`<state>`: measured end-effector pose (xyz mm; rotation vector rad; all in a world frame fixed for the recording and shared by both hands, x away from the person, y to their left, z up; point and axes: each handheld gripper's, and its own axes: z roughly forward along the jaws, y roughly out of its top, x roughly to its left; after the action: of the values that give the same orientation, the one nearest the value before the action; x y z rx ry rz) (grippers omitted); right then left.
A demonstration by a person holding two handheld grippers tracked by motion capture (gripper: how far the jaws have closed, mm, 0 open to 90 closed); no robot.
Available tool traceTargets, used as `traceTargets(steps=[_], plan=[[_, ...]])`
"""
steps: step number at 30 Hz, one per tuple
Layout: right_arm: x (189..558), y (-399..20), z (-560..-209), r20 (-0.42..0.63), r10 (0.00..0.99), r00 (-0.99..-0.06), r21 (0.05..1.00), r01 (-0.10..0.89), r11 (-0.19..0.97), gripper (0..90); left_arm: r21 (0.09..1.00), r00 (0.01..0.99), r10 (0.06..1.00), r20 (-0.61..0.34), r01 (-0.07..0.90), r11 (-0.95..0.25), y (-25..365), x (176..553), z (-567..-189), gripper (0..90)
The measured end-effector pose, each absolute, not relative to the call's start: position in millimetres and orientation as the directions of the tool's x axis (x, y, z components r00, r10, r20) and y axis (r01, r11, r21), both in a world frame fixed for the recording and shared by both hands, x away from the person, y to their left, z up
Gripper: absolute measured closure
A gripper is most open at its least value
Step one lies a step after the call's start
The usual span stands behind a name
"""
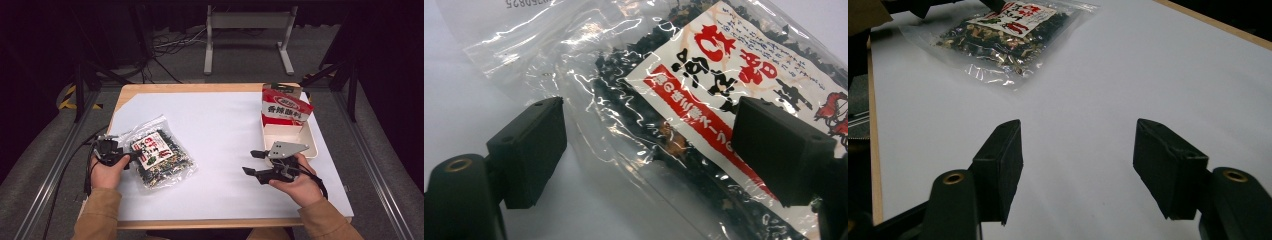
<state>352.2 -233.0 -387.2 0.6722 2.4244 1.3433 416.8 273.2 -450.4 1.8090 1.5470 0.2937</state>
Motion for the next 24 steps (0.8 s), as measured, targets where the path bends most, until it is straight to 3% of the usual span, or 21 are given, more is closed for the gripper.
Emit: traceTargets(steps=[19,24], plan=[[353,-234,-389,-0.016,0.520,-0.854,0.857,0.257,0.447,36.2,0.596,0.219,0.933,-0.285,0.803,-0.006,262,420,-445,30.7],[353,-234,-390,-0.017,0.516,-0.856,0.859,0.252,0.446,36.3,0.607,0.230,0.925,-0.301,0.795,0.000,262,419,-446,42.1]])
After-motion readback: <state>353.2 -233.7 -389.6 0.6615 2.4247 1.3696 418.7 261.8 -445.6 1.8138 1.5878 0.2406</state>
